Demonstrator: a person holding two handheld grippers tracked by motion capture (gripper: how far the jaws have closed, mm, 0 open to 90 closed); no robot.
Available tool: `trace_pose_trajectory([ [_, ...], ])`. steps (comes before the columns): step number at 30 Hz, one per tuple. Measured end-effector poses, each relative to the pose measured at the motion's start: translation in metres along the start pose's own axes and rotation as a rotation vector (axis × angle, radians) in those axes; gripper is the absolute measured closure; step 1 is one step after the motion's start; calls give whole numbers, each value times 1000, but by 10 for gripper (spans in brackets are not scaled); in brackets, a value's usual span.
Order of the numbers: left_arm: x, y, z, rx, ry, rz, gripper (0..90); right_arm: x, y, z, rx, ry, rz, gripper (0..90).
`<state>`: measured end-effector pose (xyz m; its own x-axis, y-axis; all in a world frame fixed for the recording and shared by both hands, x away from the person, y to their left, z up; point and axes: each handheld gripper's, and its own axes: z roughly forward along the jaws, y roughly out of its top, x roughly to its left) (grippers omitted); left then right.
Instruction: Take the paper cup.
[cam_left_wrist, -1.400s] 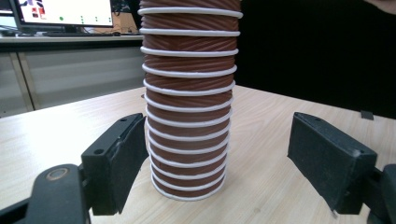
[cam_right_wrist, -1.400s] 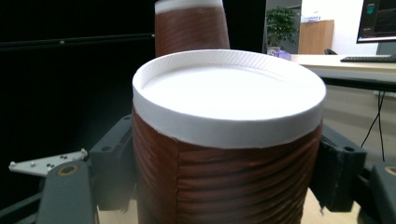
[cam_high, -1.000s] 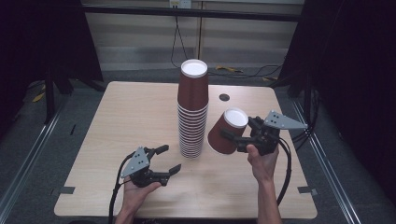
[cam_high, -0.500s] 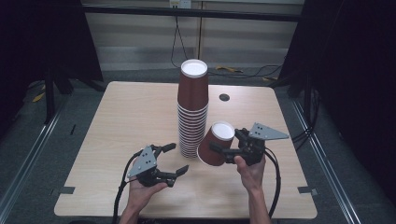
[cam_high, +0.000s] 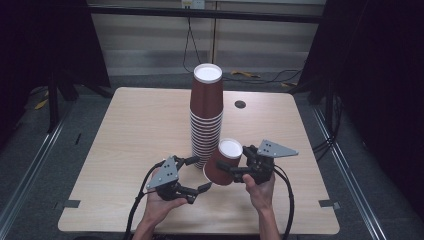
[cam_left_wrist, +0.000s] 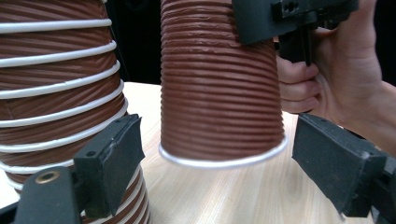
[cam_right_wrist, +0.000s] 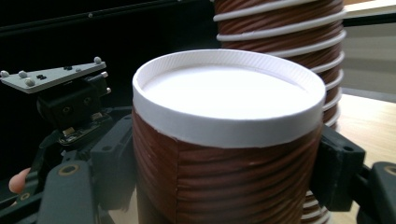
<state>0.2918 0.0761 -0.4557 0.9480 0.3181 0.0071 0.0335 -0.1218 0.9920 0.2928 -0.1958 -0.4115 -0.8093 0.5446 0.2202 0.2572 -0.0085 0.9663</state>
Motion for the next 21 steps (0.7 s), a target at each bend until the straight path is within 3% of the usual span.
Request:
trace_pose_trajectory([
  [6, 2, -5, 9, 48, -12, -8, 150, 4, -4, 8, 8, 21, 6, 236],
  [15, 4, -8, 22, 69, -24, -21, 53, 9, -9, 21, 17, 45, 4, 236],
  [21, 6, -9, 23, 62, -38, -42, 50, 12, -11, 27, 19, 65, 7, 237],
])
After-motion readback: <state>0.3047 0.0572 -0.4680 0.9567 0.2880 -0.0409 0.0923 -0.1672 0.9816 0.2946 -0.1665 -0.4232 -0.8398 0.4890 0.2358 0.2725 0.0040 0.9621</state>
